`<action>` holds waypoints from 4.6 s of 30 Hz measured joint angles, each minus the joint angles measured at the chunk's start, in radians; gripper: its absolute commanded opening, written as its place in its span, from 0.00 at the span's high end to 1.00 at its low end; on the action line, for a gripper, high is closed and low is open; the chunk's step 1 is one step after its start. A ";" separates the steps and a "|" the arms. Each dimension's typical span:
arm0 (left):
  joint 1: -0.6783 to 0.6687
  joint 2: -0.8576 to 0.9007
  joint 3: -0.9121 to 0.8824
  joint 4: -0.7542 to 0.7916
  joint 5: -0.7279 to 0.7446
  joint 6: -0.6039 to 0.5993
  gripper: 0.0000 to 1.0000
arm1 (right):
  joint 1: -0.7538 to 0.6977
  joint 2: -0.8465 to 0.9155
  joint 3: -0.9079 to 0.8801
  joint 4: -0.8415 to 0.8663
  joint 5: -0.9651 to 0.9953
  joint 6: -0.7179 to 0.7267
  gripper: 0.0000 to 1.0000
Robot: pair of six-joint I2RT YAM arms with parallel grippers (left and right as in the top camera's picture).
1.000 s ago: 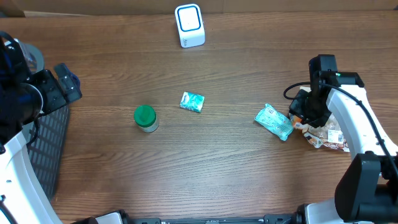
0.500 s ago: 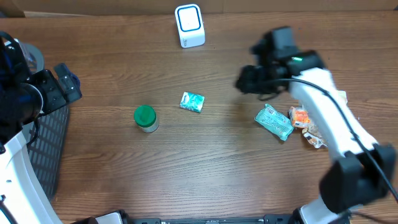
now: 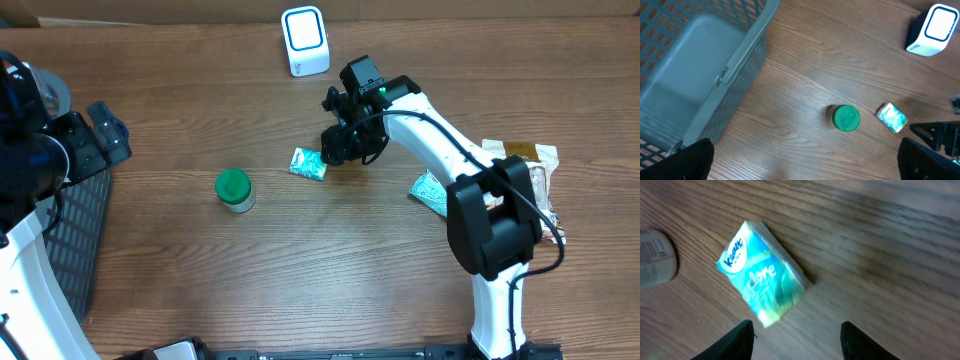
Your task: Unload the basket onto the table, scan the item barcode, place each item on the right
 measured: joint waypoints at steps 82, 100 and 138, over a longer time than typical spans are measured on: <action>0.000 0.000 0.000 0.000 0.000 0.000 0.00 | -0.101 0.040 0.066 -0.144 0.044 -0.079 0.68; 0.000 0.000 0.000 0.000 0.000 0.000 0.00 | -0.109 0.057 0.092 -0.017 0.026 -0.227 0.56; 0.000 0.000 0.000 0.000 0.000 0.000 0.00 | -0.077 0.078 0.072 -0.275 0.142 0.330 0.96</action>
